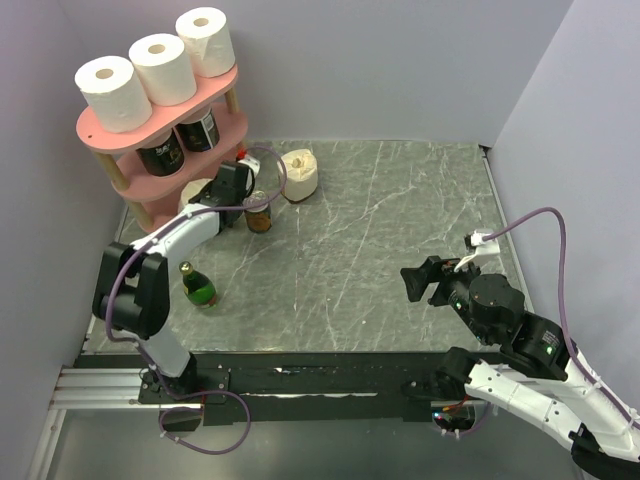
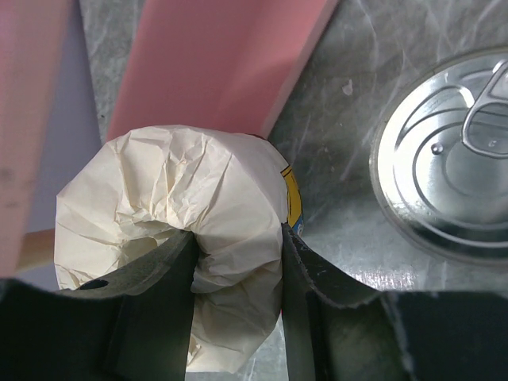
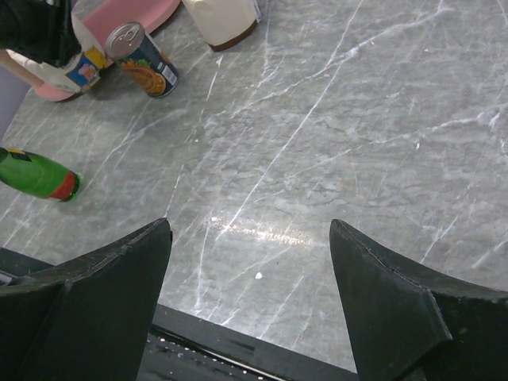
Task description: Place and organize the paper towels onto the shelf
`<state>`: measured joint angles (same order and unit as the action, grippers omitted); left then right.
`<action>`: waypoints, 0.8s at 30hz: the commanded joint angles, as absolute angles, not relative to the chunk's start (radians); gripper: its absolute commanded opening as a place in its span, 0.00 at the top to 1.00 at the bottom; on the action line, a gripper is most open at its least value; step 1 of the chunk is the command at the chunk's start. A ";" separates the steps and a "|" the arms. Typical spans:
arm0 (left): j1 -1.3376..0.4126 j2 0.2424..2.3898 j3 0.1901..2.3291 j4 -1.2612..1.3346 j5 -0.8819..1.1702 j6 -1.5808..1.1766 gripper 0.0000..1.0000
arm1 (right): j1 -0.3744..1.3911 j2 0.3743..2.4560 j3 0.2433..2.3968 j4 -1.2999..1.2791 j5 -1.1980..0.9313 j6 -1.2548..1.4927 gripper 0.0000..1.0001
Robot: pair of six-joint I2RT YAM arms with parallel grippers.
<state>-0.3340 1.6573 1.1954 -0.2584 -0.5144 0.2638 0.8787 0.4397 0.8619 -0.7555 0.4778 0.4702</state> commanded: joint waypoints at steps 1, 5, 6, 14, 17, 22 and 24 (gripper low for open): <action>-0.328 1.693 1.236 -0.186 -0.557 0.310 0.61 | 0.876 0.440 0.900 -0.739 0.511 0.462 0.12; -0.325 1.709 1.239 -0.166 -0.560 0.324 0.61 | 0.877 0.436 0.911 -0.736 0.526 0.456 0.12; -0.325 1.715 1.241 -0.160 -0.564 0.336 0.61 | 0.877 0.436 0.911 -0.732 0.525 0.454 0.12; -0.295 1.746 1.267 -0.114 -0.583 0.394 0.60 | 0.876 0.448 0.919 -0.732 0.525 0.463 0.12; -0.285 1.752 1.266 -0.088 -0.574 0.416 0.59 | 0.876 0.451 0.927 -0.733 0.532 0.462 0.12; -0.270 1.772 1.267 -0.057 -0.561 0.440 0.59 | 0.876 0.462 0.936 -0.738 0.534 0.463 0.12; -0.267 1.778 1.266 -0.046 -0.566 0.449 0.57 | 0.877 0.462 0.936 -0.741 0.534 0.463 0.12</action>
